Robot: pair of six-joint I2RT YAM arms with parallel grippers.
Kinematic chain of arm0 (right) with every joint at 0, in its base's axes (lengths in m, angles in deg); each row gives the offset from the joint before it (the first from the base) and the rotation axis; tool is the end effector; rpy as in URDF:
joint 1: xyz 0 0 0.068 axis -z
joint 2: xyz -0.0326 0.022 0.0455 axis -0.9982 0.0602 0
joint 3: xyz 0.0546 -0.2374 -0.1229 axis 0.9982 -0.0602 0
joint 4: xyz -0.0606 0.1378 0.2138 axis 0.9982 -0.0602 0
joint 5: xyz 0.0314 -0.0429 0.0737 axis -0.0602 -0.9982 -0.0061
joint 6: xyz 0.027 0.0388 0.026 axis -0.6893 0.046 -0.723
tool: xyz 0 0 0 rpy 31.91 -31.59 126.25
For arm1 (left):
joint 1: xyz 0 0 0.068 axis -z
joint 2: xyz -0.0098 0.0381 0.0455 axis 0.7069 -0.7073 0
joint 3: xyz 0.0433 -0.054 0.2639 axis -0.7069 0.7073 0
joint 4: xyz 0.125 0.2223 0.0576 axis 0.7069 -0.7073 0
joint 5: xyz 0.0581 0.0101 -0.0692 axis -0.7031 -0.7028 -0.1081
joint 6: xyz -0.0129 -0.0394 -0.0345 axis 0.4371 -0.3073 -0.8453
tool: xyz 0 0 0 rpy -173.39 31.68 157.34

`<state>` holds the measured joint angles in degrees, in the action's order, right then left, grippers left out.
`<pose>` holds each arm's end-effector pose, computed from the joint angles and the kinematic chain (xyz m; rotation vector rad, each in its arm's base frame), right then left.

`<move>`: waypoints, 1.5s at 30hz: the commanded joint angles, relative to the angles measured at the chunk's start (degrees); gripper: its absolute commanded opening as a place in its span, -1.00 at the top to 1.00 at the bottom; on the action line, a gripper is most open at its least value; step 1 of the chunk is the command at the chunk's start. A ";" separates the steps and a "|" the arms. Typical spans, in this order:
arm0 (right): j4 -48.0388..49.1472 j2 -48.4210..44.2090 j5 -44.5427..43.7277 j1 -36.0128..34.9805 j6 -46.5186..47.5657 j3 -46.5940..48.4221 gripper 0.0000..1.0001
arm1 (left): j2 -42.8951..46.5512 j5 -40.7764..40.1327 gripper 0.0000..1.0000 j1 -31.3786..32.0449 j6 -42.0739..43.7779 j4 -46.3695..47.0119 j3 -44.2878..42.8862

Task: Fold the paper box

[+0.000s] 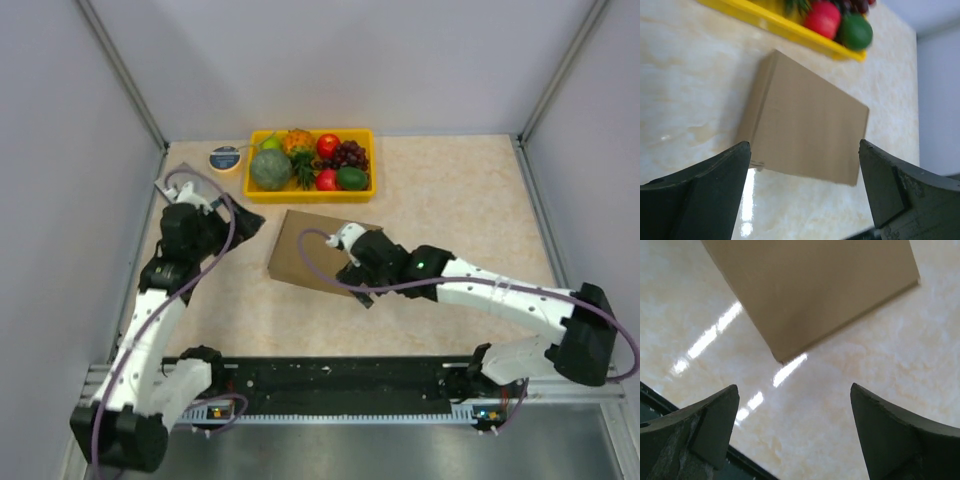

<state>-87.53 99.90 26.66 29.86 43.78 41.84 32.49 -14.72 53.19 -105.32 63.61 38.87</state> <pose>0.1477 0.2056 0.2756 -0.9733 2.2768 0.0792 0.2153 -0.0416 0.3136 -0.3439 2.0798 -0.7941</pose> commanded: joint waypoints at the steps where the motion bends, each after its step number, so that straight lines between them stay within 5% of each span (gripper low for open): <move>1: 15.24 9.91 -1.95 -5.53 14.95 7.28 -0.83 | 13.85 -20.08 -0.90 -3.81 -4.89 -6.09 2.54; 6: 23.87 27.63 -2.91 -8.96 23.57 17.97 -0.86 | 24.14 -26.26 -0.95 -4.08 -2.87 -11.82 3.42; 13: 25.64 41.90 -15.55 -9.94 27.10 26.61 -0.83 | 29.77 -29.00 -0.94 -3.99 -0.06 -16.49 3.16; 21: 21.86 40.17 -18.64 -8.19 17.53 18.21 -0.65 | 26.88 -24.25 -0.92 -4.08 -0.41 -14.11 3.42; 26: 13.69 37.36 -25.83 -4.67 5.51 14.41 -0.21 | 26.17 -22.67 -0.89 -4.08 -1.81 -12.44 4.74; 30: 8.59 32.35 -30.07 -3.08 -2.77 6.26 -0.16 | 26.26 -21.26 -0.89 -3.99 -2.25 -11.48 5.18; 37: 6.38 25.57 -25.50 13.33 -8.85 3.06 -0.20 | 25.12 -17.58 -0.87 -3.99 -3.31 -8.93 5.70; 45: 16.49 35.67 -22.26 32.58 8.27 14.57 -0.31 | 22.13 -15.45 -0.86 -3.99 -1.91 -8.22 4.74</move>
<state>-76.89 130.93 2.22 57.16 42.53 50.65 55.62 -31.66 49.41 -108.38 52.37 44.14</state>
